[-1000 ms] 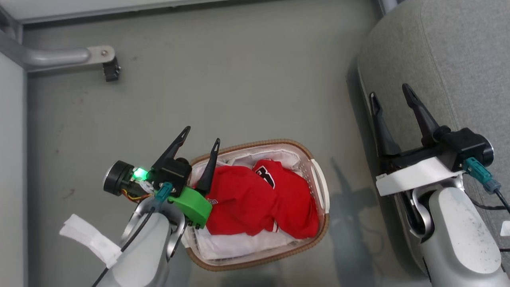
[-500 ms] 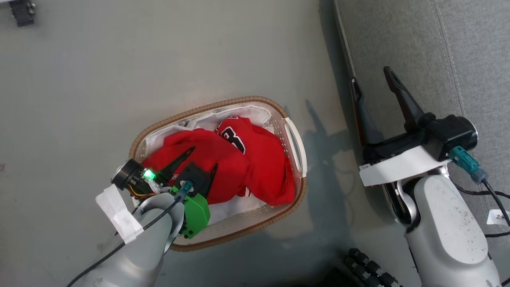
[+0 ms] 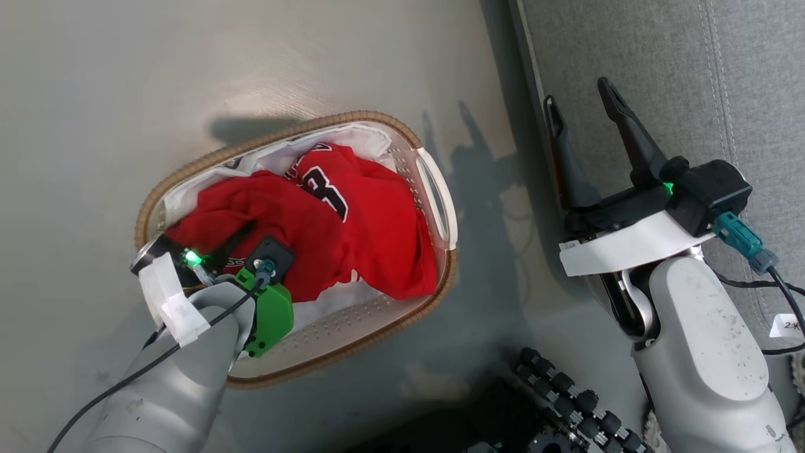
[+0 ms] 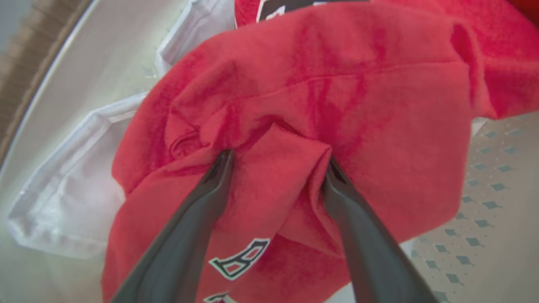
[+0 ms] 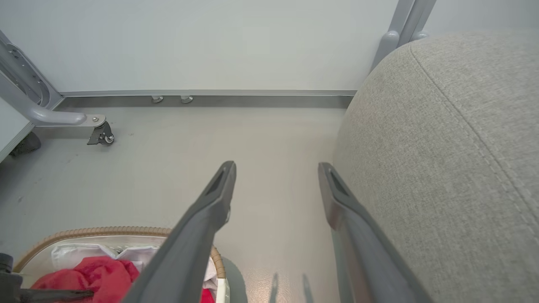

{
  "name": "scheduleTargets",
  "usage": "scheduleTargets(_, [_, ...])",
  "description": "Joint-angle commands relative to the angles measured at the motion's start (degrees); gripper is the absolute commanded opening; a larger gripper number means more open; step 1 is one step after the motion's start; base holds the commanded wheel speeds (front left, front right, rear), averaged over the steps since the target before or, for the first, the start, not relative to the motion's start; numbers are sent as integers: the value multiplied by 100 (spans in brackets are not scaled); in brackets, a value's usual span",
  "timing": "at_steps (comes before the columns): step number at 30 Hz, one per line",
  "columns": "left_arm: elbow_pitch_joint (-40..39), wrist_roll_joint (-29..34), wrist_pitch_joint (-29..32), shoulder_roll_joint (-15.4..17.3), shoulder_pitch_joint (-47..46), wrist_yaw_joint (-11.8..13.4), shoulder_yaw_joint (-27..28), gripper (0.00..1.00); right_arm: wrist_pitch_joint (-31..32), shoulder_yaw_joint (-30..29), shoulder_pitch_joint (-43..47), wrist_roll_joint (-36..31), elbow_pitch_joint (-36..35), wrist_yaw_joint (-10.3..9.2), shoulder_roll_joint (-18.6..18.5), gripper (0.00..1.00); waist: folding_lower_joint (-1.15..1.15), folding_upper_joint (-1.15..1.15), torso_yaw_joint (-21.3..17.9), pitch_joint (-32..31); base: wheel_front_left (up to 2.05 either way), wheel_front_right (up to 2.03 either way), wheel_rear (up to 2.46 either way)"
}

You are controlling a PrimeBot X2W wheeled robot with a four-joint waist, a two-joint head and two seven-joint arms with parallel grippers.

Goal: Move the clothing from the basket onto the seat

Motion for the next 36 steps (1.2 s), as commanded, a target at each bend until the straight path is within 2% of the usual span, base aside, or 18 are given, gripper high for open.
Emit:
scheduleTargets(1, [89,20,48,26,-144,-8,-28,100,-26,22,-89,46,-16,-4,5,100,-1,13,-103,138,0,0,0])
scheduleTargets(2, [131,28,62,30,-180,-10,-46,100,-26,31,-100,67,-17,-4,5,100,-1,13,-106,152,0,0,0])
scheduleTargets(3, [188,-15,103,26,-205,-3,-35,70,-26,42,-105,82,-12,-4,5,100,-1,13,-109,164,0,0,0])
scheduleTargets(4, [224,-34,133,14,-212,-26,-39,28,-26,49,-109,86,1,-4,5,100,-1,13,-110,170,0,0,0])
scheduleTargets(5, [252,-50,145,2,-233,-43,-58,0,-26,57,-124,90,14,-4,4,100,-1,13,-109,174,0,0,0])
scheduleTargets(11, [336,-190,118,-89,-174,-121,-41,0,-26,26,-140,37,113,-4,2,100,-1,13,-23,1,0,0,0])
scheduleTargets(17, [161,-273,2,-209,104,-169,-150,0,-26,-69,-47,-63,308,-4,-3,100,-1,13,159,-524,0,0,0])
scheduleTargets(25, [-1178,-729,-10,-184,932,-214,54,0,-26,71,263,-283,626,-4,-11,100,-1,13,419,-1556,0,0,0])
scheduleTargets(30, [-2060,-888,-10,-112,1475,-225,161,0,-26,91,588,-318,762,-4,-9,100,-1,13,634,-2235,0,0,0])
scheduleTargets(36, [-3011,-996,-12,-181,1937,-239,306,0,-26,16,995,-277,919,-4,-129,100,-1,13,951,-2951,0,0,0])
